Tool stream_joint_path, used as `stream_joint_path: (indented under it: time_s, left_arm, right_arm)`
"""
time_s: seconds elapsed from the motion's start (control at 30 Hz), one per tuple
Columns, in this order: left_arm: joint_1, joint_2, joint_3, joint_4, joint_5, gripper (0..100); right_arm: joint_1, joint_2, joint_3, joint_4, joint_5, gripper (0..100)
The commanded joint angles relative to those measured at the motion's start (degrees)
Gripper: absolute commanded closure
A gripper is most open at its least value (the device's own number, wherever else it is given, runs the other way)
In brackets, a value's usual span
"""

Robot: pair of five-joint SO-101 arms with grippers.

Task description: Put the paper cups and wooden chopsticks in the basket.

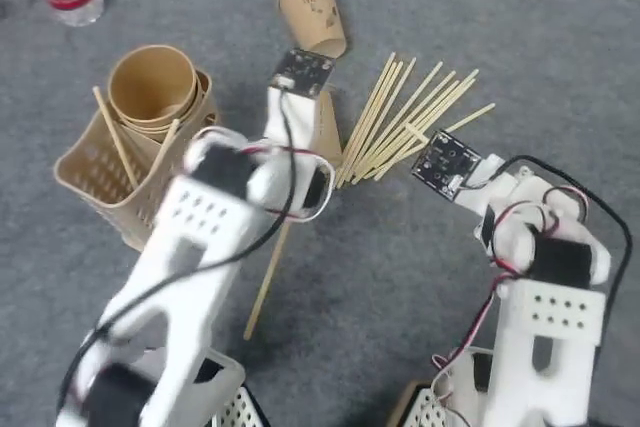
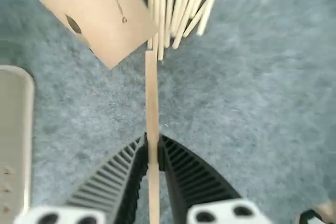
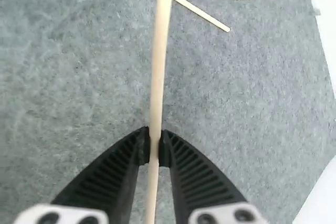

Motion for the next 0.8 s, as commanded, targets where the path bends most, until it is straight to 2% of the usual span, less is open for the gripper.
stream_joint_path:
  time_s: [0.0, 0.13, 0.27, 0.43, 0.57, 0.67, 0.77]
  left_arm:
    - [-0.35, -16.53, -1.36, 1.58, -4.75, 99]
    - [-4.48, -29.98, -1.45, 0.0, -7.03, 99]
    - [-15.03, -40.44, -2.24, -7.74, -11.43, 99]
    - [-27.78, -43.34, -6.73, -14.59, -12.31, 99]
    - [-32.62, -43.34, -10.68, -19.52, -12.22, 99]
    - [-37.01, -43.08, -10.51, -26.02, -9.32, 99]
    - [-42.9, -43.34, -5.67, -32.62, -2.64, 99]
  right_arm:
    - [-0.75, -3.74, -1.76, 1.27, -3.08, 99.1]
    - [-2.95, -7.69, -2.73, 2.15, -8.26, 99.1]
    - [-6.99, -8.75, -9.58, 5.41, -15.91, 99.1]
    - [-13.76, -4.88, -19.43, 11.21, -23.82, 99.1]
    - [-17.19, 0.31, -22.07, 12.7, -27.34, 99.1]
    - [-18.86, 2.24, -22.24, 12.35, -28.48, 99.1]
    - [-21.58, 2.24, -23.03, 12.18, -30.15, 99.1]
